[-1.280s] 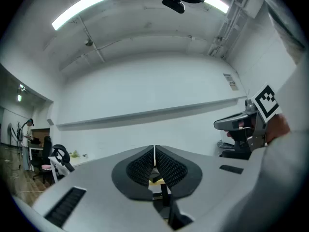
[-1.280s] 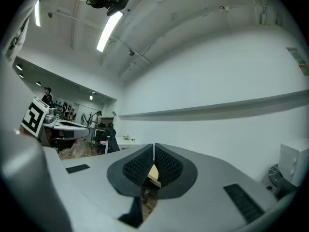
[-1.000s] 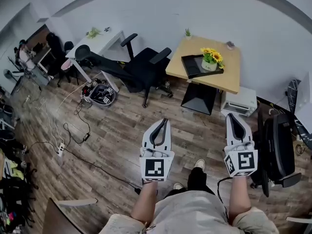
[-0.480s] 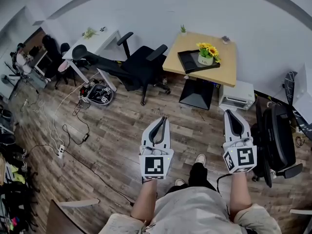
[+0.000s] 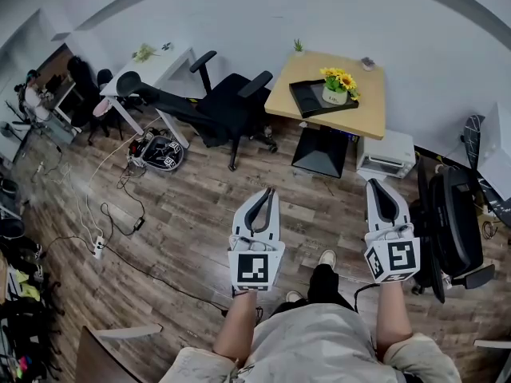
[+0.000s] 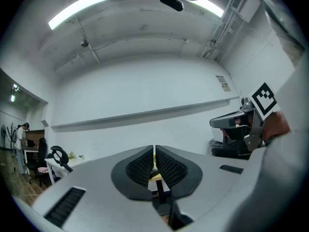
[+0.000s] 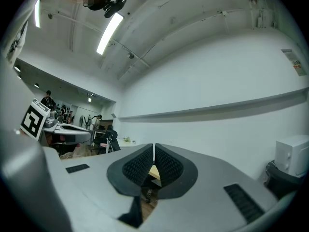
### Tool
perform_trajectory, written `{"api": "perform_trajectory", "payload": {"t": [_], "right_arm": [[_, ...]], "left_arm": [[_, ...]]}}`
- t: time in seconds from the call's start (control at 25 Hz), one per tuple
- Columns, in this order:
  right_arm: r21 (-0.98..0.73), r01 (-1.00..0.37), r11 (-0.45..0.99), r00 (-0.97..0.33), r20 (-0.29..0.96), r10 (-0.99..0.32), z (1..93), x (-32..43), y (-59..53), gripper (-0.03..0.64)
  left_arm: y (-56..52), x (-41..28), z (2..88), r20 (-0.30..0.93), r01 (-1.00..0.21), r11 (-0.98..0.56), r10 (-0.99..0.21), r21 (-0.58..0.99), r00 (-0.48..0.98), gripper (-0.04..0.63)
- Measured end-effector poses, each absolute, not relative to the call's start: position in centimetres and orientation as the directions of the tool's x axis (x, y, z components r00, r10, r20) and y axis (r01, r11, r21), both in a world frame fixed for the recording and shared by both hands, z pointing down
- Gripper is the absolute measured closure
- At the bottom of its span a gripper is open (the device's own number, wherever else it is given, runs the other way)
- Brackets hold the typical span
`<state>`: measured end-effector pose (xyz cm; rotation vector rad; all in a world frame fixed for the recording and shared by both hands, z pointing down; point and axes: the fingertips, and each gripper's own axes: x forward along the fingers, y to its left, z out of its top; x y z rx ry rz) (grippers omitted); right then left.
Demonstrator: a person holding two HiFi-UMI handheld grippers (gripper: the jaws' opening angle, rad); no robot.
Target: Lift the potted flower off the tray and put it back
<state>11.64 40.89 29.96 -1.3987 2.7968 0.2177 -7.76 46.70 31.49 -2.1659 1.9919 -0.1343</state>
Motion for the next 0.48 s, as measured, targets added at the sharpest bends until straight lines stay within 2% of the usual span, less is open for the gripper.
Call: {"api": "perform_trajectory", "payload": {"t": [0.12, 0.2, 0.32, 0.48], "right_arm": [[0.117, -0.801, 0.588, -0.596, -0.059, -0.801, 30.3, 11.7, 40.9, 0.589], [0.114, -0.803, 0.585, -0.594, -0.057, -0.803, 30.5, 11.9, 40.9, 0.573], [0.112, -0.8, 0.59, -0.598, -0.062, -0.799, 30.5, 12.1, 41.0, 0.515], [0.096, -0.809, 0.579, -0.586, -0.058, -0.808, 30.7, 12.6, 40.8, 0.46]], "left_arm": [[46.6, -7.6, 31.8, -0.053, -0.976, -0.083, -0.994, -0.203, 0.095, 0.581], [46.5, -7.4, 32.1, -0.037, -0.976, -0.088, -0.995, -0.201, 0.098, 0.535], [46.3, -7.0, 32.0, -0.048, -0.973, -0.099, -0.993, -0.209, 0.111, 0.476], [46.1, -6.7, 32.1, -0.046, -0.972, -0.111, -0.991, -0.207, 0.123, 0.421]]}}
